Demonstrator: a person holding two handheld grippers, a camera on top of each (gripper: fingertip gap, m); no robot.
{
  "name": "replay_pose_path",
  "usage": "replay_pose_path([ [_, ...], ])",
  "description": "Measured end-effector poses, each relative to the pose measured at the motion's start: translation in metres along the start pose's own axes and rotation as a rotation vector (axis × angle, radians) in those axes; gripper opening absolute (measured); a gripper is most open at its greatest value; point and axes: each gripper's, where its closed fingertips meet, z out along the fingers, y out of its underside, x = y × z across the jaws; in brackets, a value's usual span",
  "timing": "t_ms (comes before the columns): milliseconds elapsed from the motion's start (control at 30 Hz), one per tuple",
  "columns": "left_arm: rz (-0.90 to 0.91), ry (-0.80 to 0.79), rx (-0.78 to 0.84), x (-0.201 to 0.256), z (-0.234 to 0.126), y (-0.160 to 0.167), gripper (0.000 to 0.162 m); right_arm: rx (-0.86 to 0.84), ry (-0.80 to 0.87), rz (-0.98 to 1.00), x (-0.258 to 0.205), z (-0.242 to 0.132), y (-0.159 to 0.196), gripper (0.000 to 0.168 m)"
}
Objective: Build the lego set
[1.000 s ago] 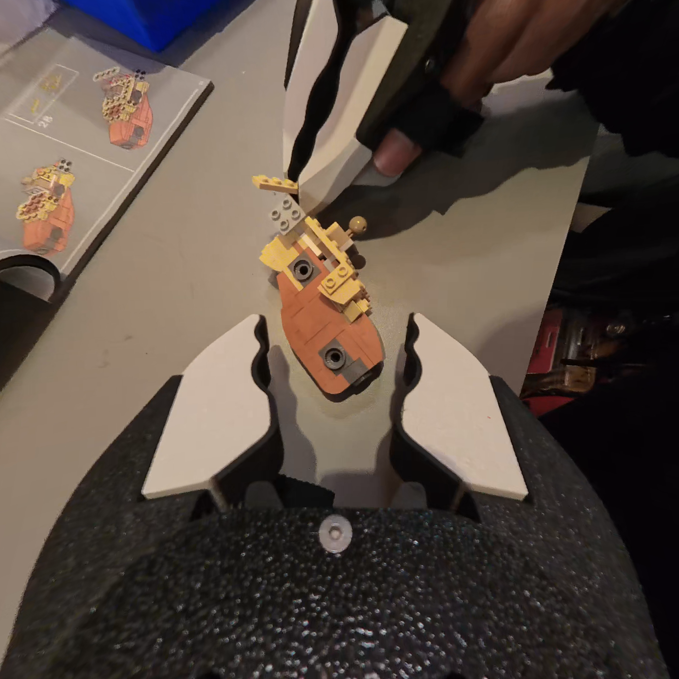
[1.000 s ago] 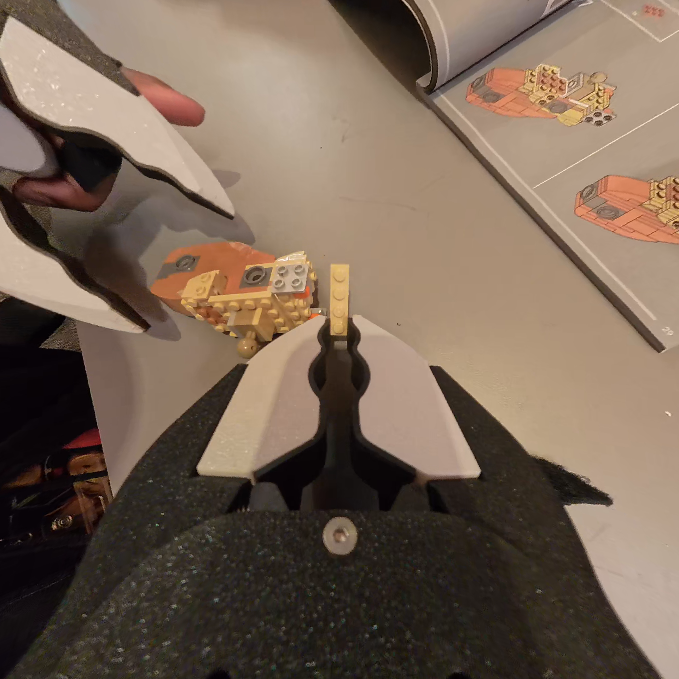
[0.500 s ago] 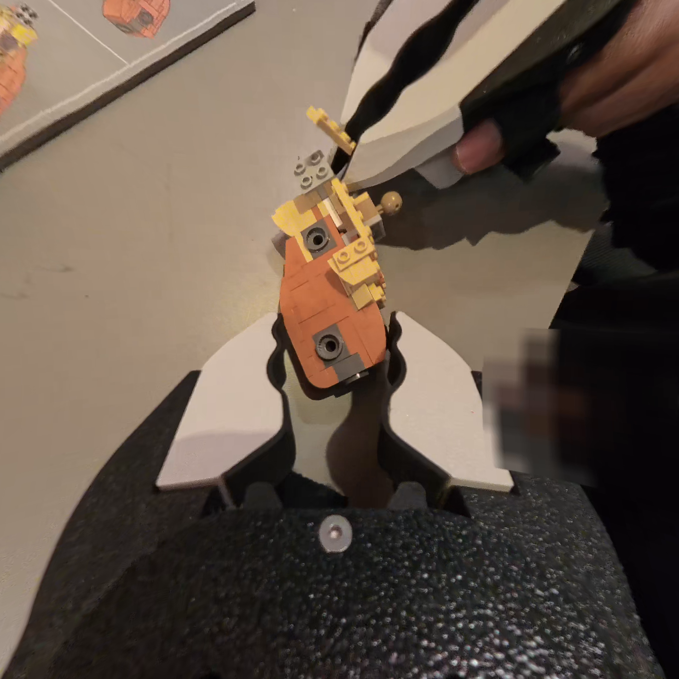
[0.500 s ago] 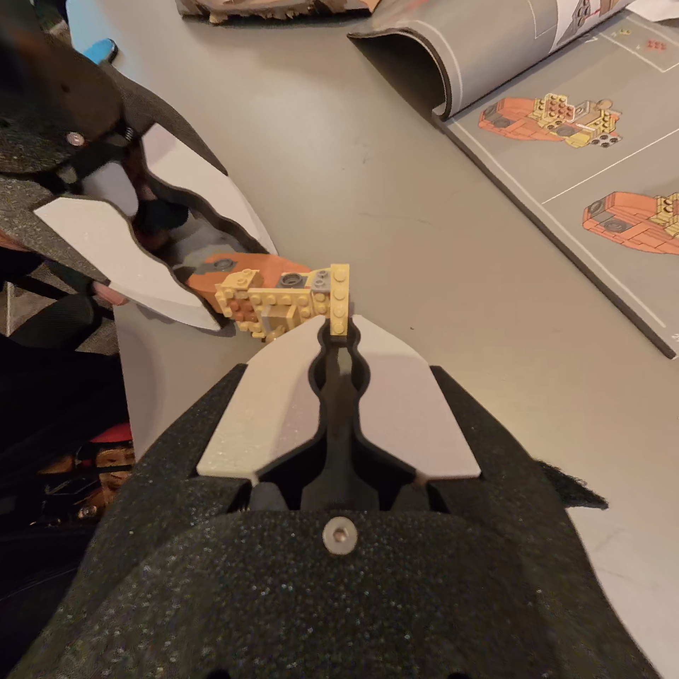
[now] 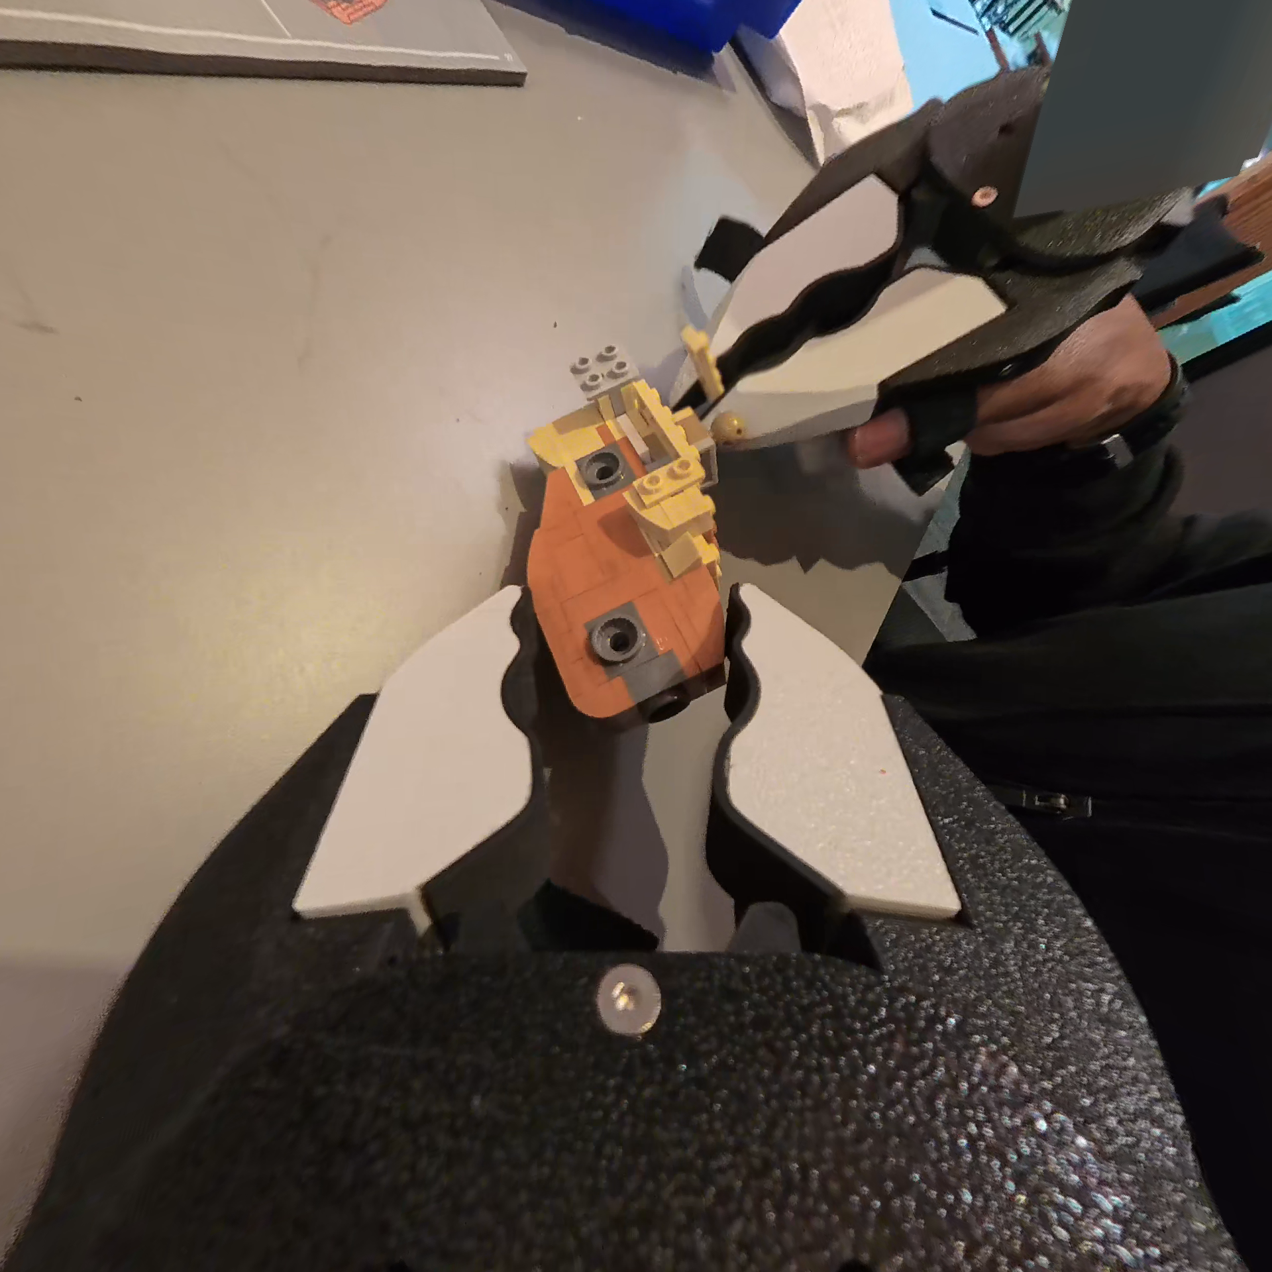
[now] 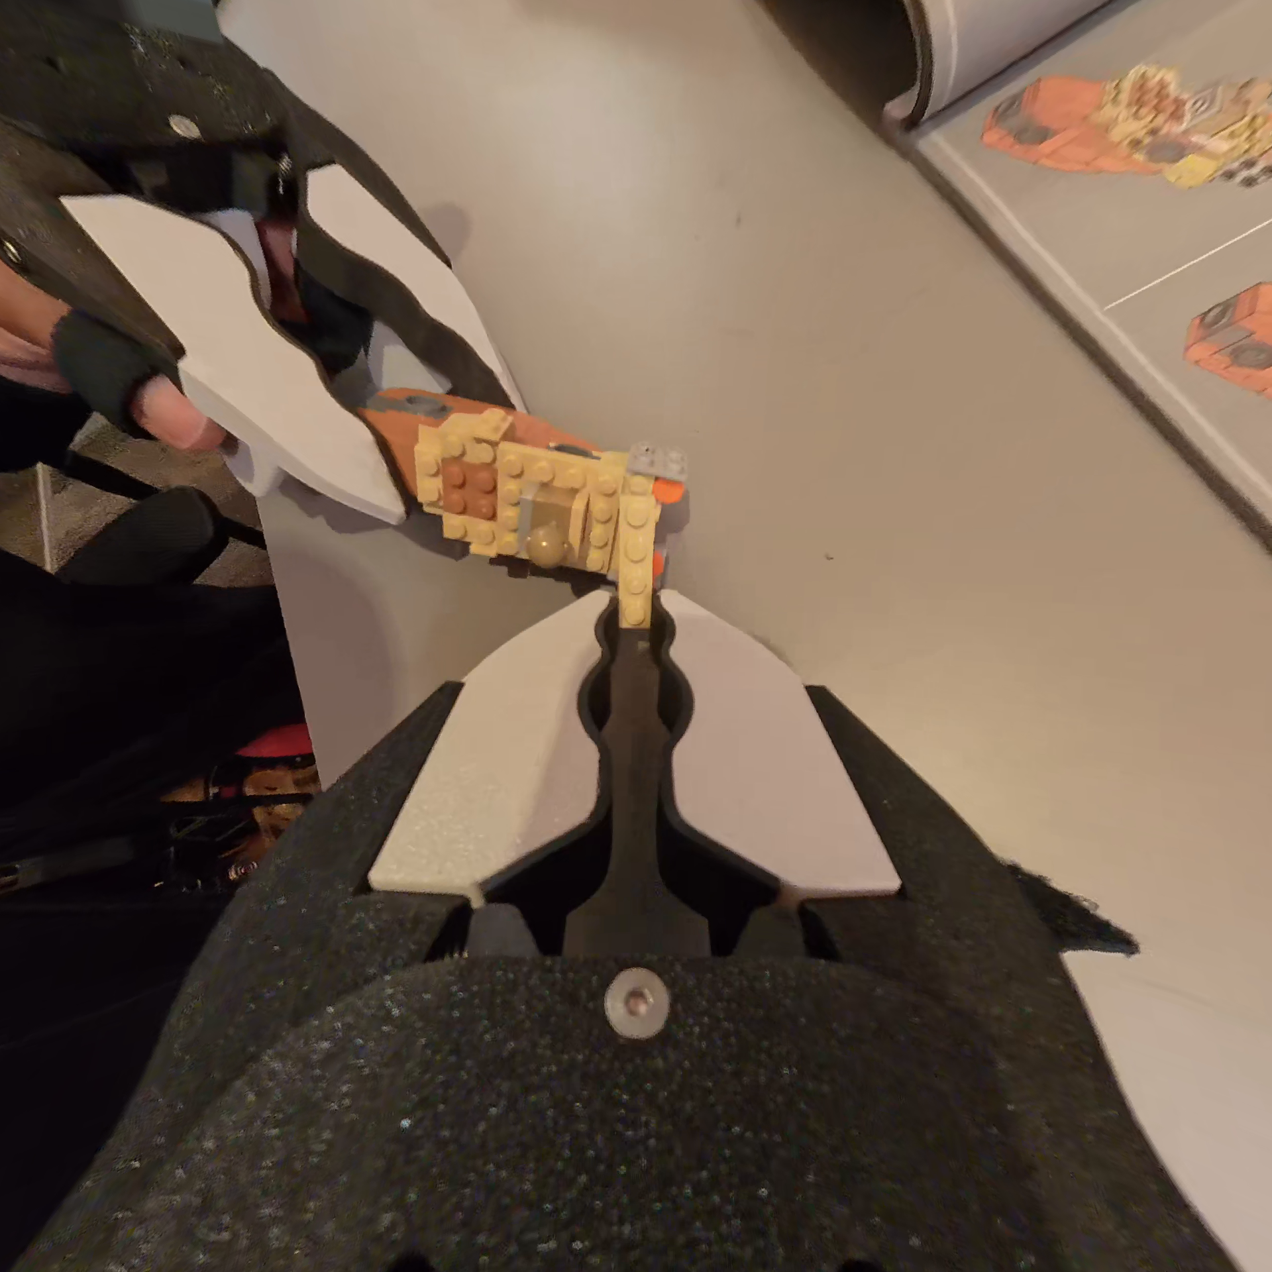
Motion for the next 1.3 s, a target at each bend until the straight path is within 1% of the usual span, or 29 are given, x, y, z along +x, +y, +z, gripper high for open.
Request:
replay_pose_path([
  [400,-0.108,0.068,0.043,0.002,-0.006,0.000,0.052,-0.062,-0.034,0.029,-0.009,0.011,0.004,0.008],
  [733,-0.111,0.081,0.044,0.002,-0.007,0.000,0.052,-0.086,-0.026,0.032,-0.011,0.011,0.002,0.009],
  [1067,-0.116,0.093,0.047,0.001,-0.009,-0.001,0.053,-0.053,-0.056,0.051,-0.011,0.012,0.002,0.008],
  [1233,-0.125,0.105,0.045,0.000,-0.010,-0.002,0.053,-0.021,-0.092,0.022,-0.014,0.012,0.002,0.015],
  [1300,-0.128,0.108,0.044,0.000,-0.010,-0.002,0.053,-0.016,-0.087,-0.059,-0.014,0.011,0.004,0.021],
])
